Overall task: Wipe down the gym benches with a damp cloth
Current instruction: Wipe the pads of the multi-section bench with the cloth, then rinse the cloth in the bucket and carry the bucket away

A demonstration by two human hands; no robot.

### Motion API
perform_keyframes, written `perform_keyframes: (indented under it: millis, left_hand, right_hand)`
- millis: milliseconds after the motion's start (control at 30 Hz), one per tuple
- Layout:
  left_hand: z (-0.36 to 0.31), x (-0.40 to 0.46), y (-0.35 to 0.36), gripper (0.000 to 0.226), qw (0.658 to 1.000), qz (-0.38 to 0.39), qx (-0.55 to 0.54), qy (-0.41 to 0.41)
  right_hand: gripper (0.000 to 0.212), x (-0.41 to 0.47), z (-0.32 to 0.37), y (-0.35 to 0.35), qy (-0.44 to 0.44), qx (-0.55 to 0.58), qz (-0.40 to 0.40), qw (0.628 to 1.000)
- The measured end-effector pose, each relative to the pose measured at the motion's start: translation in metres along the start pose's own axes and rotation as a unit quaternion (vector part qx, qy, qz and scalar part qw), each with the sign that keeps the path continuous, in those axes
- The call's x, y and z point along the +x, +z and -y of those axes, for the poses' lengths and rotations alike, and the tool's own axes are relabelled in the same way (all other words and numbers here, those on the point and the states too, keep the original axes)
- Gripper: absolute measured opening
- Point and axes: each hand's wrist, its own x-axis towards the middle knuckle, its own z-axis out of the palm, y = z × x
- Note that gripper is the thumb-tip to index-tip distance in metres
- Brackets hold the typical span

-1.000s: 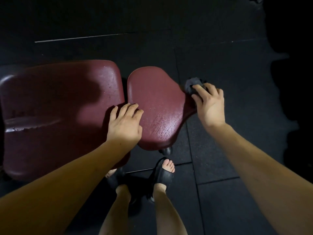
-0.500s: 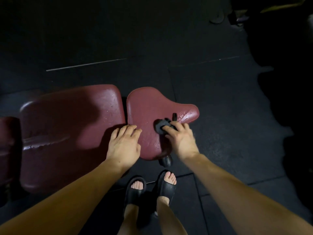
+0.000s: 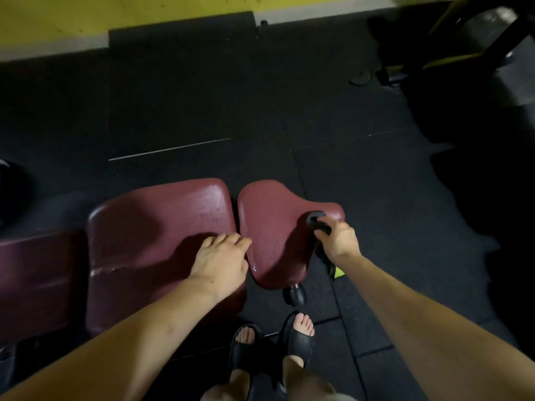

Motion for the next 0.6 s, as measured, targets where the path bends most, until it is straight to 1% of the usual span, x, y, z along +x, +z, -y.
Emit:
perform_keyframes:
  millis: [67,167,233,333,433,500,600]
  left_hand:
    - [0.008,-0.01,-0.029,0.051,1.0,0.007,0.006,0.013]
    - [0.013,-0.028,-0.086,0.049,1.0,-0.023,0.001,0.002]
    - [0.009,-0.043,-0.126,0.048,0.999,-0.049,-0.005,-0.002]
    - [-0.003,-0.071,-0.181,0.047,0.996,-0.09,-0.019,0.008]
    - [-0.026,-0.095,-0.234,0.046,0.99,-0.134,-0.024,0.039]
    - [-0.05,-0.109,-0.27,0.046,0.986,-0.15,-0.024,0.072]
    - [-0.103,-0.125,-0.318,0.047,0.974,-0.171,-0.015,0.148]
  right_hand:
    - [0.041,-0.021,0.024,-0.025,0.001,0.057,0.005,0.998]
    - [0.048,-0.059,0.067,-0.068,-0.027,0.099,-0.019,0.995]
    - [0.053,-0.085,0.099,-0.099,-0.061,0.095,-0.038,0.993]
    - [0.049,-0.127,0.14,-0.146,-0.115,0.072,-0.075,0.988]
    - [0.049,-0.18,0.17,-0.197,-0.155,0.075,-0.13,0.976]
    - [0.048,-0.223,0.178,-0.233,-0.169,0.084,-0.172,0.967]
    - [0.047,-0.293,0.168,-0.289,-0.151,0.097,-0.241,0.954]
